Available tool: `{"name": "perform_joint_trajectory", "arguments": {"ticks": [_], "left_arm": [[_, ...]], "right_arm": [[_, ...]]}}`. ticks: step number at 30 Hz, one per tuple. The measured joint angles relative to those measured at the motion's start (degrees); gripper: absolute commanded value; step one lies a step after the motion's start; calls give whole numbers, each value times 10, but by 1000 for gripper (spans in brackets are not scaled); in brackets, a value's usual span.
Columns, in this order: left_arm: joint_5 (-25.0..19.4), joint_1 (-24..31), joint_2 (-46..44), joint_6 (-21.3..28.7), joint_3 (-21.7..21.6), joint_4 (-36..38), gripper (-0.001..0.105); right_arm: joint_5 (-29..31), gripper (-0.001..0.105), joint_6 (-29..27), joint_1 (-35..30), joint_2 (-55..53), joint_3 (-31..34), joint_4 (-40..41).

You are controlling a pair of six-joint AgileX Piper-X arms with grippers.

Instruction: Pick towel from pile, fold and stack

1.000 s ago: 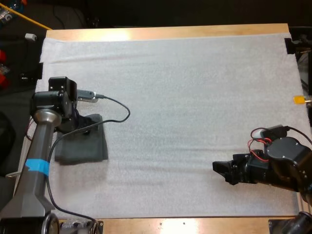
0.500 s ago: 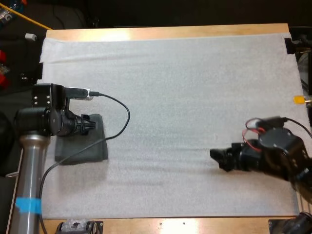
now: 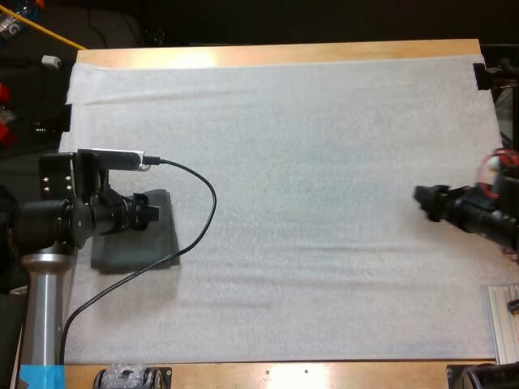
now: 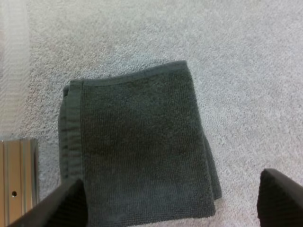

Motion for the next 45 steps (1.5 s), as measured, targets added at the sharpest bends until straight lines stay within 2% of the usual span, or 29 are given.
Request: {"name": "perform_joint_trajectory", "arguments": {"ticks": [4,7,13,16,26,31,39,45], "left_arm": [[0,0,-7,0,0,4,70],[0,0,-12,0,0,4,70],[0,0,-40,-3,5,6,70],[5,0,-70,-12,16,5,70],[23,-1,-209,-16,94,-14,70],[24,-28,-288,-16,124,-24,70],[24,-45,-426,-16,136,-13,70],[24,-45,-507,-12,136,30,70]], "right_arm": [[-1,69,-44,-74,-1,0,32],[9,69,-65,-103,-12,0,47],[104,69,-113,-113,-69,0,75],[120,69,-141,-113,-101,0,95],[122,69,-165,-113,-234,0,98],[122,69,-165,-113,-296,0,112],[122,69,-162,-113,-379,0,148],[122,69,-149,-113,-431,0,166]]}}
